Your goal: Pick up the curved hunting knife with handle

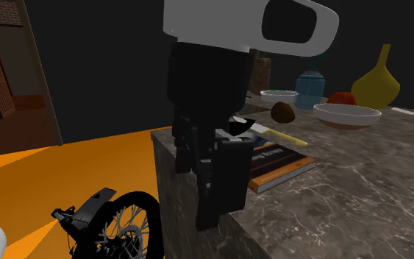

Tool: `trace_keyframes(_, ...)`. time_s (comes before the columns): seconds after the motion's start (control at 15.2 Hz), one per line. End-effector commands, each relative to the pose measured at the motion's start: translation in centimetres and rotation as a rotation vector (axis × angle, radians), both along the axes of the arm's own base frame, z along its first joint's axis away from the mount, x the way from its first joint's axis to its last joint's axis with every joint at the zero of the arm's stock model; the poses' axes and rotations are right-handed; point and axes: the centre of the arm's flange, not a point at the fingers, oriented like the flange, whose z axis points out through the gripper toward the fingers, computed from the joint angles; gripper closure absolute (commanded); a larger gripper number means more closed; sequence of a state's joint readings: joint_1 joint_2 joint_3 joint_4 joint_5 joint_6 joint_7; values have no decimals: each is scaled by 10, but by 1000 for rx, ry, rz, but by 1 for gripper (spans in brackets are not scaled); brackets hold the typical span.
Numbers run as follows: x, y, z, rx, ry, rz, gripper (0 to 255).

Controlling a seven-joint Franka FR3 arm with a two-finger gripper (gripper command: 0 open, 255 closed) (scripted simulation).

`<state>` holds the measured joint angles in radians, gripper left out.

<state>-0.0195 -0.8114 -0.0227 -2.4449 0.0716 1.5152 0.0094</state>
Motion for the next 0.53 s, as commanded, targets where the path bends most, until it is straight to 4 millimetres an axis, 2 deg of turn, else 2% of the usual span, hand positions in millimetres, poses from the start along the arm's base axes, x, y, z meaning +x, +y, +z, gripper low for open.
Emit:
trace_keyframes(0.0, 0, 0, 0, 0, 0, 0, 0)
trace_keyframes(0.46, 52, 81, 5, -32, -15, 61, 0)
